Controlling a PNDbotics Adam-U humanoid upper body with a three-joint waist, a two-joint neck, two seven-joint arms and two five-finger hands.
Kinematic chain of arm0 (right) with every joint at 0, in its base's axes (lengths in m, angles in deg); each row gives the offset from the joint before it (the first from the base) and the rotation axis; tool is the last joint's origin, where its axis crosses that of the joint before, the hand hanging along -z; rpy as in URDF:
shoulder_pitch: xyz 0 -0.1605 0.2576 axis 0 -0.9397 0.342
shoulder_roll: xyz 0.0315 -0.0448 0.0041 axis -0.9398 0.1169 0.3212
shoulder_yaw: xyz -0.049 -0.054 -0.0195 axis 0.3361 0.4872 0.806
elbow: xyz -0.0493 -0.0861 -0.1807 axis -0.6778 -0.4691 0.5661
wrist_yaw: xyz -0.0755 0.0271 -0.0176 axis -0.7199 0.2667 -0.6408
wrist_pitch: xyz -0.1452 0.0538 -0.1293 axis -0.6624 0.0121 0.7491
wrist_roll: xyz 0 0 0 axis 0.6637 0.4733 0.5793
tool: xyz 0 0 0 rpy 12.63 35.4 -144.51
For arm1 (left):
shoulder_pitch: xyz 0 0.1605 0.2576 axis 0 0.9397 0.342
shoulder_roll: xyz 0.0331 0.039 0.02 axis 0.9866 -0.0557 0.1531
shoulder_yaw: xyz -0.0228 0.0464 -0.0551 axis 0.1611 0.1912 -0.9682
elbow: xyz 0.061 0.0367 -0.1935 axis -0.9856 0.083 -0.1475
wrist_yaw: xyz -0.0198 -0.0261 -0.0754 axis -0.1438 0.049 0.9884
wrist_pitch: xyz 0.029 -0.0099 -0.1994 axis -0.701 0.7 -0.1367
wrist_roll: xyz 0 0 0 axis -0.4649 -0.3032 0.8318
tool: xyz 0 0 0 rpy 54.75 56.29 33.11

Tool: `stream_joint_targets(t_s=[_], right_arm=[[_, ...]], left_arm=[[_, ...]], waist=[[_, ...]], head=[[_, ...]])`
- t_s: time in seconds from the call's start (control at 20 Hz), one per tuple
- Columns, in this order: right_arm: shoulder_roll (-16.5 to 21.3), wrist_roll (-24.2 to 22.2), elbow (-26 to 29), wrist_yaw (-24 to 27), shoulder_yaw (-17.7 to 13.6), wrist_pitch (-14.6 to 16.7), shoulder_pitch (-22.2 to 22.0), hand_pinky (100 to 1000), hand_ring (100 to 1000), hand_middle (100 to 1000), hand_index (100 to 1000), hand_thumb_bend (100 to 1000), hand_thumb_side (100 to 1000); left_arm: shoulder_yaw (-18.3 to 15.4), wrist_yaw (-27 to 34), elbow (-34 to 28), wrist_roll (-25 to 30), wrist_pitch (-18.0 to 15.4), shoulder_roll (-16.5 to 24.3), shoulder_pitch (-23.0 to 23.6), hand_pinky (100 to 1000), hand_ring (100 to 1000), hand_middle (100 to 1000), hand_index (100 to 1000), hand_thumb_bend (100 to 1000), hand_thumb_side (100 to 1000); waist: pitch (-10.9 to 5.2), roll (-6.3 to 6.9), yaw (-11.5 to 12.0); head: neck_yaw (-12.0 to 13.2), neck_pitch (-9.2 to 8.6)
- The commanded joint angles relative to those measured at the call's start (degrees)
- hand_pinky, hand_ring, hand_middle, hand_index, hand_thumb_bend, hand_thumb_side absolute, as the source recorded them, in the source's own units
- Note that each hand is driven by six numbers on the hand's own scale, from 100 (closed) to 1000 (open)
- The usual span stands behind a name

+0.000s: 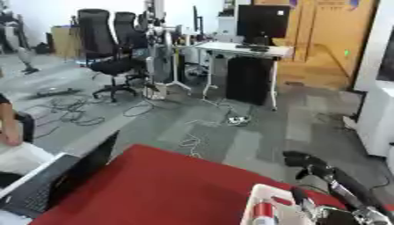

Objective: Pick up objects on the table and place them in the box.

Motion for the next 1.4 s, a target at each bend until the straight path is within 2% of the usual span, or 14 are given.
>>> stream_joint_targets(t_s=[0.05,0.25,0.45,0.5,0.55,0.6,0.7,0.85,0.9,0.95,1.15,1.35,1.4], right_arm=[[1.8,-0.2,1.6,0.7,-0.7,-0.2,0.4,690,860,952,954,177,602],[2.7,-0.1,2.9,1.4,-0.8,-0.2,0.0,699,864,952,954,173,610],[5.1,0.7,7.2,3.7,-1.4,-0.4,-0.7,699,858,936,948,141,636],[6.0,1.2,8.9,4.8,-1.7,-0.6,-1.1,694,853,930,948,101,658],[6.8,1.7,10.5,6.1,-1.9,-1.0,-1.4,687,847,927,948,100,751],[7.5,2.3,11.9,7.8,-2.1,-1.8,-1.9,680,842,928,952,100,718],[8.5,2.6,14.1,11.6,-2.3,-4.1,-2.9,695,868,952,993,100,794],[9.3,1.8,16.8,18.4,-2.3,-8.2,-4.8,735,912,992,1000,100,913],[9.2,1.3,17.6,20.6,-2.4,-9.3,-5.6,737,907,974,1000,100,938],[8.9,1.2,18.6,22.8,-2.7,-10.3,-6.4,730,890,936,946,100,932],[6.0,2.0,23.1,32.8,-5.3,-13.1,-10.4,737,890,969,976,100,1000],[1.7,2.3,27.1,38.6,-8.1,-16.5,-14.8,748,892,995,1000,100,1000],[0.6,2.0,27.9,39.4,-8.5,-17.5,-15.8,752,897,1000,1000,100,941]], left_arm=[[-0.3,-0.2,-0.7,0.0,-0.2,0.7,-0.4,722,839,815,839,336,839],[-0.5,-0.3,-0.7,-0.1,-0.1,0.7,0.0,722,840,815,839,335,839],[-0.7,-0.4,-0.6,-0.3,-0.1,0.7,0.5,722,840,815,840,336,839],[-0.8,-0.4,-0.6,-0.3,-0.1,0.7,0.7,721,839,815,840,336,839],[-0.9,-0.4,-0.5,-0.4,-0.1,0.7,0.8,721,839,815,840,336,839],[-1.0,-0.5,-0.5,-0.5,0.0,0.7,1.0,721,840,815,840,335,839],[-1.0,-0.6,-0.4,-0.6,0.0,0.8,1.2,721,840,816,840,334,838],[-1.1,-0.6,-0.5,-0.9,0.1,0.8,1.3,723,840,816,843,327,840],[-1.1,-0.6,-0.4,-1.2,0.3,0.7,1.3,727,841,816,846,327,839],[-1.2,-0.6,-0.2,-1.6,0.6,0.6,1.4,729,842,816,848,329,836],[-1.1,-0.8,0.2,-3.0,1.2,0.1,1.0,730,844,821,845,330,837],[-0.8,-2.3,1.3,-2.9,2.3,-0.5,-1.0,724,844,824,844,333,837],[-0.4,-2.5,1.4,-2.9,2.3,-1.0,-1.9,724,844,824,844,333,836]], waist=[[-0.94,0.62,-0.2],[-1.06,0.94,-0.5],[-1.35,1.40,-1.3],[-1.48,1.55,-1.7],[-1.58,1.67,-2.0],[-1.70,1.84,-2.5],[-1.98,2.20,-3.6],[-2.45,2.83,-5.5],[-2.70,3.15,-6.3],[-2.93,3.44,-7.1],[-3.46,4.52,-9.6],[-3.65,5.34,-11.7],[-3.67,5.45,-12.2]], head=[[-0.4,-0.43],[-0.6,-0.21],[-0.5,0.24],[-0.4,0.40],[-0.3,0.53],[-0.2,0.70],[0.0,1.01],[0.3,1.29],[0.4,1.34],[0.4,1.38],[0.1,0.94],[-0.4,0.58],[-0.7,0.59]])
